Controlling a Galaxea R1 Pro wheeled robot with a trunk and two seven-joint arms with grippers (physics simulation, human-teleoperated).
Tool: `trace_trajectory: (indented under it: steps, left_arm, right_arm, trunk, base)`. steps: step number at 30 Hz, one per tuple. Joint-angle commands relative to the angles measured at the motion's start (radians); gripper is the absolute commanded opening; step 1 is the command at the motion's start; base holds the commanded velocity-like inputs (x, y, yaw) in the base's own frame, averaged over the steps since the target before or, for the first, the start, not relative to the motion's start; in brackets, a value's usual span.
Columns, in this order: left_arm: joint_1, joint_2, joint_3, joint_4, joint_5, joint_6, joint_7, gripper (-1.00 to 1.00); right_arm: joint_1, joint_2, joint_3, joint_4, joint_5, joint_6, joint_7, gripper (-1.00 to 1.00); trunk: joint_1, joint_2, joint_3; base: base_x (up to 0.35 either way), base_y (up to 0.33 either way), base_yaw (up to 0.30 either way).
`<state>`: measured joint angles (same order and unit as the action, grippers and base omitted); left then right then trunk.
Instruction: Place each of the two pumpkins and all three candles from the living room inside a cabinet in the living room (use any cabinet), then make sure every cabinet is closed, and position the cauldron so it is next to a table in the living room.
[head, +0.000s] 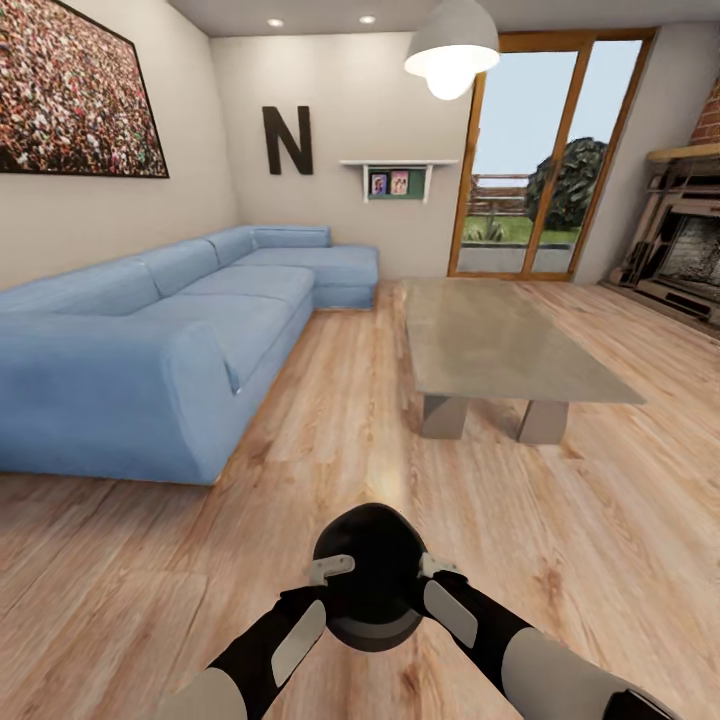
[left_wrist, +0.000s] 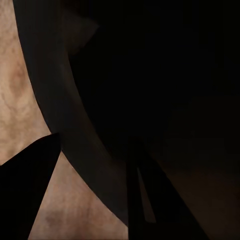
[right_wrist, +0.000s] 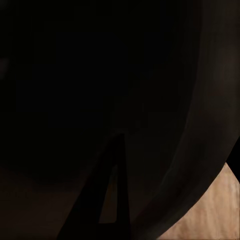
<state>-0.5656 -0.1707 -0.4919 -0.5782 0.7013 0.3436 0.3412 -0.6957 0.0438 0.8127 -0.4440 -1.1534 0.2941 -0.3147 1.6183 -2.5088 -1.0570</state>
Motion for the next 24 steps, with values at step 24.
trace_trajectory:
  steps: [24]
  left_arm:
    - [0.003, 0.016, 0.002, -0.036, 0.005, 0.0, 0.008, -1.0]
  right_arm:
    - [-0.002, 0.001, -0.036, 0.001, 0.058, -0.003, 0.017, -1.0]
  trunk:
    - [0.0, -0.001, -0.001]
  base:
    - [0.067, -0.136, 0.0]
